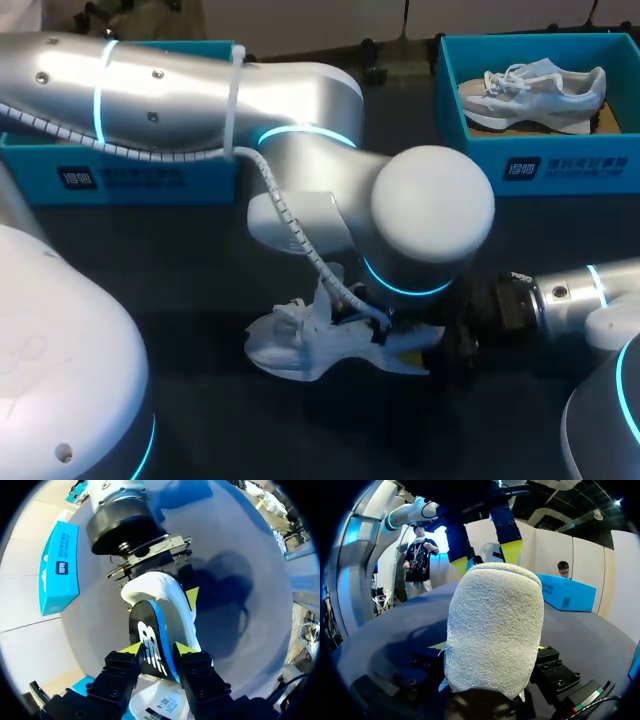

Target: Take the shoe out of the shoebox, open the shoe tongue, remove and reinsert the insole, then place the shoe into the shoebox

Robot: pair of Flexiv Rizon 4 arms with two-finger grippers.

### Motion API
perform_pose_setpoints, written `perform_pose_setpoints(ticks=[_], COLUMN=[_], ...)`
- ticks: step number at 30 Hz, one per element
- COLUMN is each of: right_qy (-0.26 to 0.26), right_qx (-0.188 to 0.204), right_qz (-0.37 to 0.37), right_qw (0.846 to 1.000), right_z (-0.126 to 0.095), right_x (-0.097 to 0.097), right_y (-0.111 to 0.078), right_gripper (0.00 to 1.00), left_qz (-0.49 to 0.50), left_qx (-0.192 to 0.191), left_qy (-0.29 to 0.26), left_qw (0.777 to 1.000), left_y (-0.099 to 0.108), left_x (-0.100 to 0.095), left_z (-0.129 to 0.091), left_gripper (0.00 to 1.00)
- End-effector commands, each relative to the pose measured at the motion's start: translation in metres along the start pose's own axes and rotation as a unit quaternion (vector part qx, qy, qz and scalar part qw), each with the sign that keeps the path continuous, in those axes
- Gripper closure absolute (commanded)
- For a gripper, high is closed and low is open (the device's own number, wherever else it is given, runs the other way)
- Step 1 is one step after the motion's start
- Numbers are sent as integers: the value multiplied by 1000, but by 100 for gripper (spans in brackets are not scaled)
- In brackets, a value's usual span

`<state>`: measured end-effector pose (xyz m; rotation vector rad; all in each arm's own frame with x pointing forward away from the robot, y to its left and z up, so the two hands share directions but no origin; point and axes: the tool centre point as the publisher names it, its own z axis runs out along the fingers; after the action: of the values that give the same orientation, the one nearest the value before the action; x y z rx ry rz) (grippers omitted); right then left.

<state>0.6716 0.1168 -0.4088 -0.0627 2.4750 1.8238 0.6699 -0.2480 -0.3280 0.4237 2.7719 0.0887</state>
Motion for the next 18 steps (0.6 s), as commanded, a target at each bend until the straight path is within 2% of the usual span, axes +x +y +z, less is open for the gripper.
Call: perform_pose_setpoints(ticks=[1,6,18], right_qy=[1,1,1], right_qx=[3,3,3], right_qz=[0,0,0], right_qw=[1000,1000,1000], right_z=[1,1,1], right_x=[1,1,1], right_y=[0,0,0], right_gripper=[100,100,100], left_qz=[5,-2,-50], left_qx=[-13,-13,40], left_qy=[-4,-7,-36], left_qw=[1000,1000,997], left_y=[-8,-10,-1], left_x=[2,2,-2], left_z=[-1,-1,-22], left_gripper=[60,60,59])
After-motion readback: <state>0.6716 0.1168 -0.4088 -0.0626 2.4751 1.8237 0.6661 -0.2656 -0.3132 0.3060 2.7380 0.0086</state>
